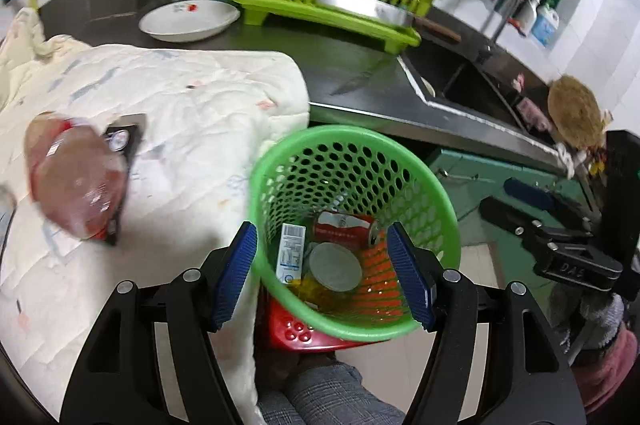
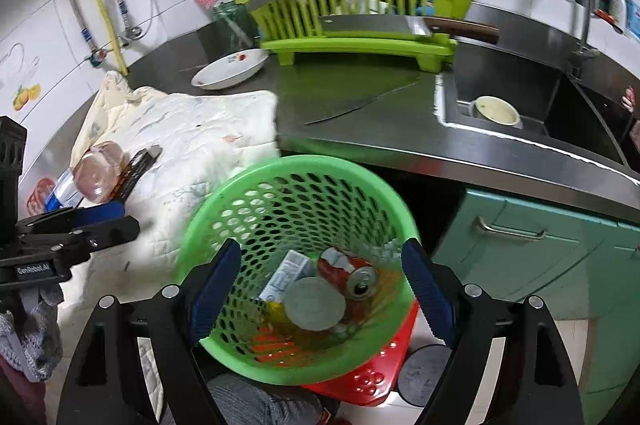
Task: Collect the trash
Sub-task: 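Move the right tool to the yellow-red drink bottle while the left tool approaches the blue can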
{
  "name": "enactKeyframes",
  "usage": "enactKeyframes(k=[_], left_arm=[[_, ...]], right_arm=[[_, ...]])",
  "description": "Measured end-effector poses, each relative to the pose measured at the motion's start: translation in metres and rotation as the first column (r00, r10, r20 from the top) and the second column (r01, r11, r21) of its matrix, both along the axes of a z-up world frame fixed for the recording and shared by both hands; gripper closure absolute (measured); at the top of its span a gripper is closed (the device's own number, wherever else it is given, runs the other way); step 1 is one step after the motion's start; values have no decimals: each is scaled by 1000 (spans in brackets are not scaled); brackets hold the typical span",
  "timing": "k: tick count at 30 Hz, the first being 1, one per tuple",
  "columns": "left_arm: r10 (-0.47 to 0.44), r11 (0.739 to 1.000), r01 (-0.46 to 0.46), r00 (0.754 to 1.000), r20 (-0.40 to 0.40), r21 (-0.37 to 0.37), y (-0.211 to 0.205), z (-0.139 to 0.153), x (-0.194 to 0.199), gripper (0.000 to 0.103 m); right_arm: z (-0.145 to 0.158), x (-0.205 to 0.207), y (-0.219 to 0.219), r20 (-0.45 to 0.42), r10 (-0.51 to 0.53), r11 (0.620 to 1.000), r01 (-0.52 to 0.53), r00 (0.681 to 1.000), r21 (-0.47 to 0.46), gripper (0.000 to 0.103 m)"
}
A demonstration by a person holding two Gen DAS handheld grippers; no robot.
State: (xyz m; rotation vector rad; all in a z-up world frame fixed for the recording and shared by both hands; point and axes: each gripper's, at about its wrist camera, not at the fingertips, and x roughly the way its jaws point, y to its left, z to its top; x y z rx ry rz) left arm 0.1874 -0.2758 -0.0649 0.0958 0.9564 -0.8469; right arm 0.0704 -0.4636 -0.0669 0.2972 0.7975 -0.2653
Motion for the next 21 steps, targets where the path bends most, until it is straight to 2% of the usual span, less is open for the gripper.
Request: enactKeyframes(k=[6,10,14,21], left_arm=[[81,996,-80,996,34,-28,40,18,-3,36],[121,993,-120,989,85,-17,68,31,-5,36],[165,986,-166,977,134,-2,97,42,-5,36],[270,960,-277,951,151,30,156,48,15,36]], right_arm=[[3,14,26,5,72,997,-73,997,9,24],[9,27,49,9,135,991,-135,991,-3,24],[18,43,73,13,199,980,-198,980,-22,24],[30,76,110,7,294,955,-293,956,-36,24]])
